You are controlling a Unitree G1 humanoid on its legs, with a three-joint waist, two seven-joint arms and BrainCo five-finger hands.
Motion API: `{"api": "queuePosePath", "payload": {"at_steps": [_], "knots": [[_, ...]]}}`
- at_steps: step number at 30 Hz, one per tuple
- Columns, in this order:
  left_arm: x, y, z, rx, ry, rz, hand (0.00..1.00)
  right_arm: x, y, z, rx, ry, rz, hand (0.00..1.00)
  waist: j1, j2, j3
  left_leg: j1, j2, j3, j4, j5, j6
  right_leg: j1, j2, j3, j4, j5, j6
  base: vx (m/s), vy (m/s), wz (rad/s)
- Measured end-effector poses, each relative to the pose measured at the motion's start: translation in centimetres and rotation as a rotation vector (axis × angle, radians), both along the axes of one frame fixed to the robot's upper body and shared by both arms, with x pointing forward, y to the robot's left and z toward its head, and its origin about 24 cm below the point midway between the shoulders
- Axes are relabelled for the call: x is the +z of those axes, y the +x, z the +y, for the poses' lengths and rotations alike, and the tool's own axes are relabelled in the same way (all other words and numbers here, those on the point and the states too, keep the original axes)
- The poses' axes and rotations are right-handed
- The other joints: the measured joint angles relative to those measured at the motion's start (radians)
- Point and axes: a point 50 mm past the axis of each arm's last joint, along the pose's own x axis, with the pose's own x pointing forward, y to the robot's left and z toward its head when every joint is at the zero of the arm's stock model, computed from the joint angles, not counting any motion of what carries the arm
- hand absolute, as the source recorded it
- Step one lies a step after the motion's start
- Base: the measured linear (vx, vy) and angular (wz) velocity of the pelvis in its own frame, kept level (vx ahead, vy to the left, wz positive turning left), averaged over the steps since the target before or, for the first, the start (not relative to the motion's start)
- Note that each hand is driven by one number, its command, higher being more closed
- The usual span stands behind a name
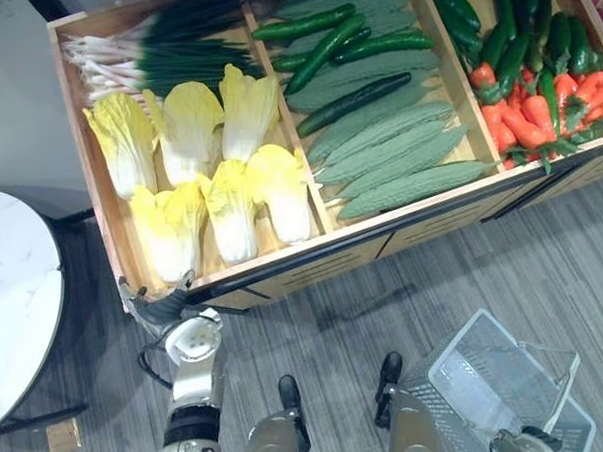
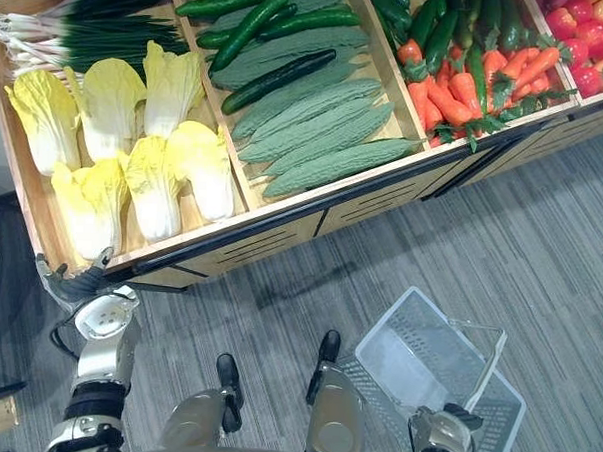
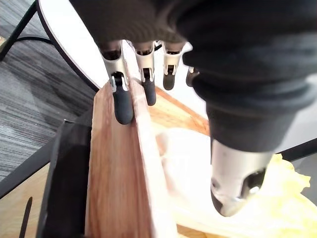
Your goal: Pick vegetable in the basket
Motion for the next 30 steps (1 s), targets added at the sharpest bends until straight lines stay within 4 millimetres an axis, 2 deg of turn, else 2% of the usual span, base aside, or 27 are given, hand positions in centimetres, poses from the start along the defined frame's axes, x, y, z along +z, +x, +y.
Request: {"api": "queuePosePath", "payload": {"at_steps": [1,11,25,27,30], "knots": [[0.3,0.4,0.2,0.016,0.010,0.003,0.00,0.1,0.5,0.1,0.011,-0.001,-0.008,1.00,-0.001,-0.011,0.007,-0.005,0.000,0.006,0.000,0.000,0.000,-0.006,0.003,0.005,-0.010,0.009,0.000,0.01,0.005,-0.13],[1.1,1.1,0.6,0.055,0.054,0.012,0.00,0.3,1.6,0.6,0.047,-0.006,-0.007,1.00,0.001,-0.022,0.026,-0.007,0.001,0.008,0.003,0.001,0.001,-0.005,0.009,0.016,-0.025,0.019,-0.004,0.01,0.001,-0.02],[2.5,1.0,0.7,0.070,0.067,-0.036,0.00,0.4,2.4,0.8,0.063,-0.004,-0.020,1.00,0.002,-0.040,0.045,-0.008,0.001,0.012,0.002,0.003,0.000,-0.014,0.013,0.029,-0.024,0.021,-0.003,0.01,0.002,-0.01],[2.9,0.9,0.5,0.070,0.064,-0.057,0.00,0.4,2.4,1.1,0.065,0.002,-0.022,1.00,0.002,-0.047,0.049,-0.008,0.001,0.012,0.002,0.003,0.000,-0.014,0.013,0.029,-0.024,0.021,-0.003,0.00,0.000,0.00],[3.7,0.2,-0.9,0.030,0.062,-0.121,0.00,0.2,2.4,1.4,0.061,0.012,-0.022,1.00,0.001,-0.058,0.054,-0.007,0.000,0.013,0.001,0.002,0.000,-0.014,0.014,0.040,-0.024,0.021,-0.003,0.02,0.009,-0.01]]}}
